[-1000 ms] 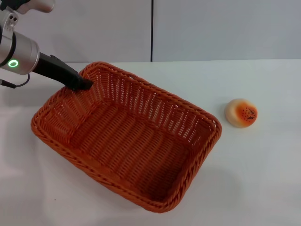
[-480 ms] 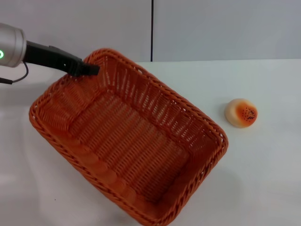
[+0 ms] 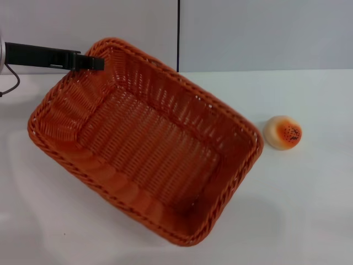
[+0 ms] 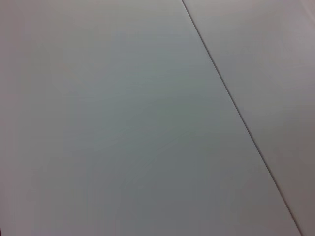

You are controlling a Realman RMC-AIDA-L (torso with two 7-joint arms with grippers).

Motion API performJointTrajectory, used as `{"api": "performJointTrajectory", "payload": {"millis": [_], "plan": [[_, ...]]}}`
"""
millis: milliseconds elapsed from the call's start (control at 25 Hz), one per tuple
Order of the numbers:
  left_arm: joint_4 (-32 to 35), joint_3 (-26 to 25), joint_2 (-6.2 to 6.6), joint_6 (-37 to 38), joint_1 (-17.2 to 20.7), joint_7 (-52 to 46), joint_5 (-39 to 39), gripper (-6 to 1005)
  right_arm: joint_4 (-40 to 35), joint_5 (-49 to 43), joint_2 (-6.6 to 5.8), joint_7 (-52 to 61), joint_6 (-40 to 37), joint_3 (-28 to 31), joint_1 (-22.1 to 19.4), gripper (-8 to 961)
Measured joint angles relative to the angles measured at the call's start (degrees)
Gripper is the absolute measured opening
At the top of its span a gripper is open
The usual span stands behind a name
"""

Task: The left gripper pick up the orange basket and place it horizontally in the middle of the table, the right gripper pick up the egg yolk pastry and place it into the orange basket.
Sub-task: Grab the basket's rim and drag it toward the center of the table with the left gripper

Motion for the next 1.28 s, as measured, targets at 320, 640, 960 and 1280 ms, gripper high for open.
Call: {"api": "performJointTrajectory", "payload": {"millis": [320,640,960,1280], "plan": [[-0.5,-0.8,-0.14,-0.8,2.1,-5.3,-4.6,183,-0.2,0.0,-0.10,0.0,0.0,0.0,0.4,393],[-0.9,-0.2,-0.57,-3.3,10.1,-7.9,-12.3,186,-0.4,0.0,-0.05,-0.1,0.1,0.0,0.5,386],[-4.4,0.8,-0.76,-5.2,16.1,-6.5,-17.1,189,-0.5,0.0,-0.19,-0.2,1.4,-0.2,0.9,378],[-9.3,0.8,-0.84,-7.1,20.2,-2.3,-21.9,192,-0.5,0.1,-0.21,-0.4,2.4,-0.2,1.4,371]]}}
